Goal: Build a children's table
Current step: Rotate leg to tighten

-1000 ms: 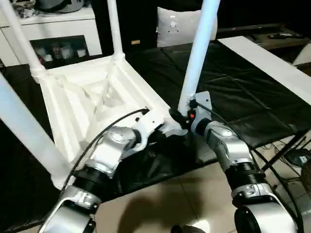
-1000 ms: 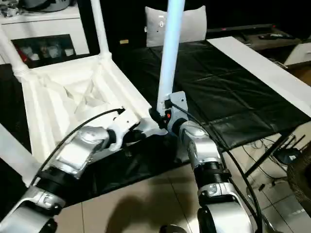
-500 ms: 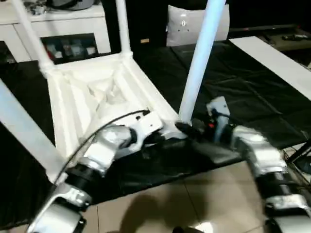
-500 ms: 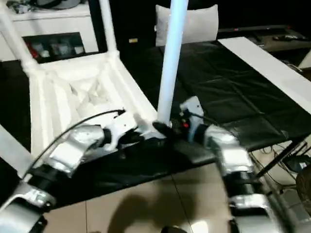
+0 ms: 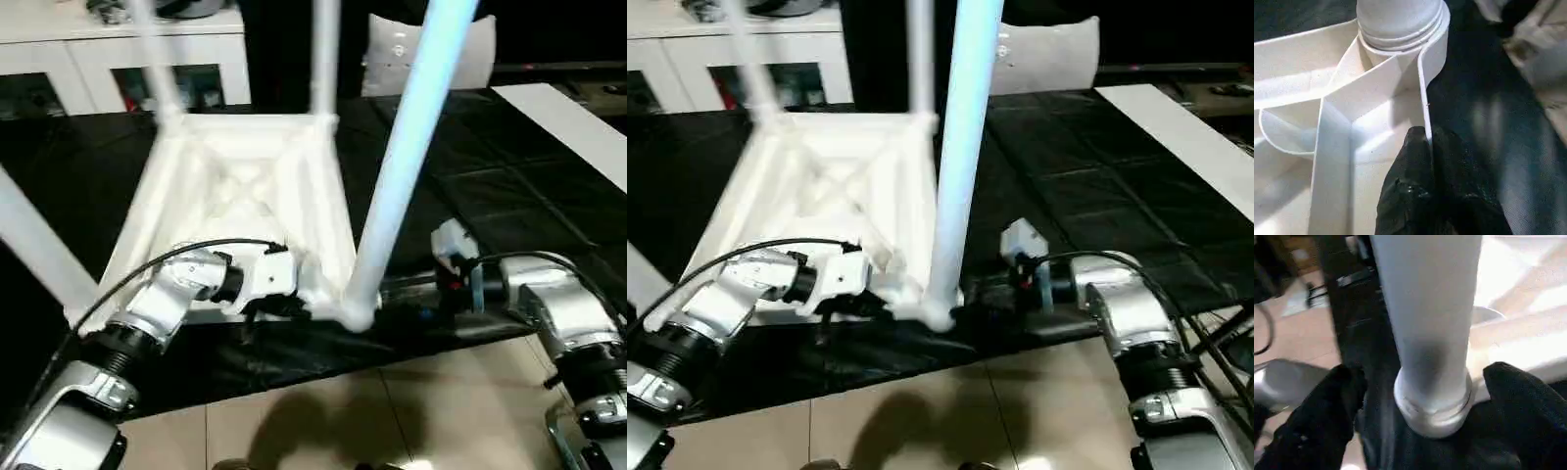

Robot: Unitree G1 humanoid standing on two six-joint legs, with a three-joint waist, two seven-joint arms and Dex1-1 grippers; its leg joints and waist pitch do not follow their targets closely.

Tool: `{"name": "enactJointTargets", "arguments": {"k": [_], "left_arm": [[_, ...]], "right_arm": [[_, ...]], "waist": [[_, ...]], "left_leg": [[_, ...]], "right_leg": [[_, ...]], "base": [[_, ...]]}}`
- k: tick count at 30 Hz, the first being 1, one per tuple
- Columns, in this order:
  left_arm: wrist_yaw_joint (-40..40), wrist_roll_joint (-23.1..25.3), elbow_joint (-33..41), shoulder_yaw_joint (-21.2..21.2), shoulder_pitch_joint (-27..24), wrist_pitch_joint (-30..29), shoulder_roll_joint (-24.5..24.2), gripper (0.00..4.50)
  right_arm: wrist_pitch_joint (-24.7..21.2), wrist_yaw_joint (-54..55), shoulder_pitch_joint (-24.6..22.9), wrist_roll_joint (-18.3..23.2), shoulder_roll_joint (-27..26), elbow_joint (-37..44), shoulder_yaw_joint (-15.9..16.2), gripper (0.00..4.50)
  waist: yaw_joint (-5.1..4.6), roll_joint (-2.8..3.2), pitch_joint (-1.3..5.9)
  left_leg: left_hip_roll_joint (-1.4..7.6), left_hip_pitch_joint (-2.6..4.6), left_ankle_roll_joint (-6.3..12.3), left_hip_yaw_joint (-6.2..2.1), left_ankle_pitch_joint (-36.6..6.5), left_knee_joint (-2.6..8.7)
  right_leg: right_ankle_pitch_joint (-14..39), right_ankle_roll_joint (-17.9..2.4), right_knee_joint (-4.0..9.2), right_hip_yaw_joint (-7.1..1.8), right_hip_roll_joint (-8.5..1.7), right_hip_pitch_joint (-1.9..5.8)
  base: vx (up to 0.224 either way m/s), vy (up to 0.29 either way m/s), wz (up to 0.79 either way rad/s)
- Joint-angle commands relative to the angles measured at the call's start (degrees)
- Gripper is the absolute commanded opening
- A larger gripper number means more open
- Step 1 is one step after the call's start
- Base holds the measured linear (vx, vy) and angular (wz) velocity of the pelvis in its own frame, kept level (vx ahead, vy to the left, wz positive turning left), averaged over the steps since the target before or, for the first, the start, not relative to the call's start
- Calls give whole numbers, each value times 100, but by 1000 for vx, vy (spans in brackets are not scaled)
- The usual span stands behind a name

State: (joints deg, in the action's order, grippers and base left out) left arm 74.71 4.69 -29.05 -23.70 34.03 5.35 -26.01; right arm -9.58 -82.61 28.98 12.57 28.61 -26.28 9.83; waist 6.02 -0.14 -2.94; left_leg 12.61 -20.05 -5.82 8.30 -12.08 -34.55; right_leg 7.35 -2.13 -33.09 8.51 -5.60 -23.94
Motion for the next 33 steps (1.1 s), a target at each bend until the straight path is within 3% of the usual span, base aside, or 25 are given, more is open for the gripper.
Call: {"name": "enactJointTargets", "arguments": {"k": [1, 4, 6, 13, 24, 27, 33], "left_arm": [[332, 36, 64, -315, 137, 261, 71, 0], [380, 45, 10, -336, 185, 309, 95, 0], [397, 51, -83, -344, 216, 392, 109, 0], [431, 75, -241, -311, 247, 524, 125, 0], [424, 57, -372, -305, 269, 618, 136, 0], [421, 53, -409, -296, 267, 642, 144, 0], [439, 46, -422, -277, 251, 643, 157, 0]], "right_arm": [[32, -186, 76, 2, 72, -64, 80, 393], [37, -273, 126, 31, 26, -157, 113, 385], [-32, -351, 144, 67, 4, -181, 140, 348], [-115, -528, 135, 115, -33, -166, 208, 300], [-64, -557, 100, 112, -138, -240, 263, 209], [-104, -546, 47, 126, -146, -166, 276, 199], [21, -333, 12, 28, -187, -144, 271, 197]], "waist": [[-29, 13, 447], [12, 0, 446], [14, -6, 449], [22, -16, 450], [24, -19, 448], [26, -5, 447], [29, -14, 457]], "left_leg": [[96, -14, 429, 112, -679, 381], [87, -10, 382, 121, -688, 381], [79, -19, 374, 121, -681, 378], [71, -24, 336, 120, -684, 377], [73, -26, 336, 125, -660, 377], [70, -18, 316, 124, -712, 379], [73, -27, 333, 123, -622, 376]], "right_leg": [[1707, -986, 305, -332, -281, 417], [1738, -983, 311, -338, -282, 417], [1776, -950, 316, -334, -279, 425], [2039, -776, 348, -319, -274, 427], [1976, -808, 337, -317, -267, 424], [2125, -738, 361, -310, -269, 423], [1936, -790, 332, -318, -267, 426]], "base": [[0, 0, 0], [0, 0, 0], [0, 0, 0], [0, 0, 0], [0, 0, 0], [0, 0, 0], [0, 0, 0]]}}
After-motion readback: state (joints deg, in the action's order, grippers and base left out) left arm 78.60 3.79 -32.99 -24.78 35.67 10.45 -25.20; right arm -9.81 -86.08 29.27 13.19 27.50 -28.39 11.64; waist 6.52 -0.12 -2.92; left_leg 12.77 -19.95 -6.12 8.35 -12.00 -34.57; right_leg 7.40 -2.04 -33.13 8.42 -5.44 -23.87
